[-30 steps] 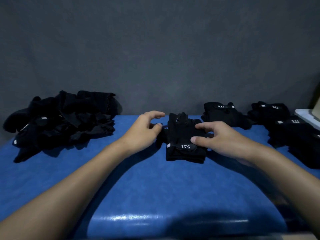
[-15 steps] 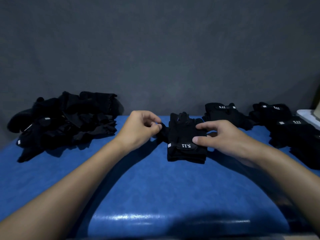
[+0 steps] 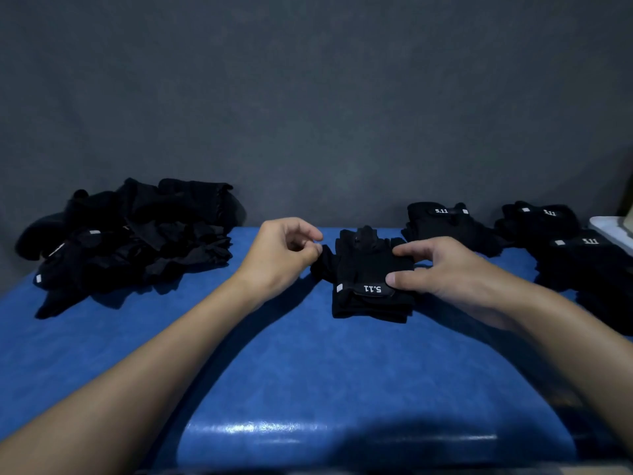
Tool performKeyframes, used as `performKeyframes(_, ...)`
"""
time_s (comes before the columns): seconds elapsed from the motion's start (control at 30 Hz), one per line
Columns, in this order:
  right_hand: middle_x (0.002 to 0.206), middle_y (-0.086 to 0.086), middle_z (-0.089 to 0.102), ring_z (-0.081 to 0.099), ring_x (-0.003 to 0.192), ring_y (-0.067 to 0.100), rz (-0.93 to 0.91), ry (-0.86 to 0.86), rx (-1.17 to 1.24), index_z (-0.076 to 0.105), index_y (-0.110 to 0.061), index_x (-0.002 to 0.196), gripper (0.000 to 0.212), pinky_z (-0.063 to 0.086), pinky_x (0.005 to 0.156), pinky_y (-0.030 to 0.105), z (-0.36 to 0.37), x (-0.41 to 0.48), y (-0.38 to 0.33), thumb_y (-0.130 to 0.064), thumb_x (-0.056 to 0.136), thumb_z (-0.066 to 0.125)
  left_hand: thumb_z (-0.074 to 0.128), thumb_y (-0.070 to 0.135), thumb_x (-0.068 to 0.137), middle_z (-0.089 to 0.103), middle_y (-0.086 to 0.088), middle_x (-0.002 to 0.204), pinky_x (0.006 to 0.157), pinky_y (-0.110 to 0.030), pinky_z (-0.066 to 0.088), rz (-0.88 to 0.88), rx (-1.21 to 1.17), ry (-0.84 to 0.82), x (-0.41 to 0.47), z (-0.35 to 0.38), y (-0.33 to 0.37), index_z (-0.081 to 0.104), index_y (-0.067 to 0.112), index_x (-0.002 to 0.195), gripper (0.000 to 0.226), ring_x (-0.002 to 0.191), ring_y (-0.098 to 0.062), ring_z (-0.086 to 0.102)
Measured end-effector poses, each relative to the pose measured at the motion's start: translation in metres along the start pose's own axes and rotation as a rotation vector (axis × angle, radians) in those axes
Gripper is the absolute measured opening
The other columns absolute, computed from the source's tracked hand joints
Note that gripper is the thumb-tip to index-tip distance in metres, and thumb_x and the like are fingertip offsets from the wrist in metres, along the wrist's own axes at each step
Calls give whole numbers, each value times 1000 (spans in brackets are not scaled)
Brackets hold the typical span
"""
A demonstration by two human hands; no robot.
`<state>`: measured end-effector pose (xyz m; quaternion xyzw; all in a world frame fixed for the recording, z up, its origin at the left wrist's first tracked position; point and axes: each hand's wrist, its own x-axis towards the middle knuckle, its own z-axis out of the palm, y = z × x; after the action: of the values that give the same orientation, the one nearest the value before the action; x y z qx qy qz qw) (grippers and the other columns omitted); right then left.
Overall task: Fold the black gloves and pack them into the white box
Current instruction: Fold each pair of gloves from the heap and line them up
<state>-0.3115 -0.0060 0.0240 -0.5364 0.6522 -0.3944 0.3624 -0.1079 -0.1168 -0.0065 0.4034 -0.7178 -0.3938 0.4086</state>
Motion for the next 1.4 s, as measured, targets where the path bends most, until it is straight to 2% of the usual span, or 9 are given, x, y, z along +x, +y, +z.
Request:
performKeyframes(0.17,83,2,69,61,54,0,11,14,45,62,-21,111,35,46,54,14,-1,6,3,-10,81,76,65,6,92,68,-2,82,66,-25,55,20,8,72,0,-1,2,67,15,91,10,65,-22,66)
performKeyframes(0.4,88,-12,63,59,59,-5,13,-13,-106,56,-20,130,51,44,63,7,-1,8,9,-20,83,76,58,5,95,69,-7,87,73,-38,57,-2,77,24,-2,1,-1,66,16,90,14,64,-24,63)
performKeyframes(0.5,106,-10,54,55,84,-6,-32,75,-249,59,-26,124,42,39,66,3,-3,9,10,-31,85,74,61,20,94,65,0,99,80,-28,52,104,191,22,-1,4,-6,66,26,94,8,87,-12,64)
performKeyframes(0.63,127,-8,47,44,123,9,-202,111,-384,58,-29,127,49,36,102,19,-3,13,17,-41,82,72,56,40,94,54,16,129,100,-10,34,377,336,-169,-5,12,-1,64,23,123,35,120,5,49)
performKeyframes(0.8,155,-15,28,15,146,6,-123,-126,-684,35,-33,149,107,16,121,40,-1,11,21,-84,56,45,28,72,81,34,14,157,120,-36,23,305,621,-394,-8,17,-9,44,32,146,78,145,-1,26)
performKeyframes(1.0,164,-11,0,-2,150,9,-43,-211,-774,19,-34,154,99,8,122,39,-2,11,19,-77,71,54,20,79,77,18,13,164,122,-34,12,218,788,-468,-8,13,-9,27,40,153,86,149,-5,18)
performKeyframes(1.13,162,-9,12,1,149,7,-70,-196,-723,30,-35,150,113,14,122,43,-6,13,19,-88,52,46,18,82,72,18,12,164,122,-36,12,205,776,-493,-6,11,-9,27,40,153,91,149,-6,17)
performKeyframes(1.23,144,-15,38,19,142,4,-213,-6,-562,48,-35,138,97,22,119,43,-6,17,21,-84,54,45,20,80,73,24,11,161,121,-39,17,257,722,-421,-1,12,-5,32,38,151,89,147,-8,19)
performKeyframes(1.4,151,-11,38,26,144,4,-217,-46,-576,40,-35,144,104,24,119,40,-5,25,30,-92,57,48,27,66,85,38,11,156,119,-40,24,398,640,-390,10,15,2,43,26,147,76,145,-4,27)
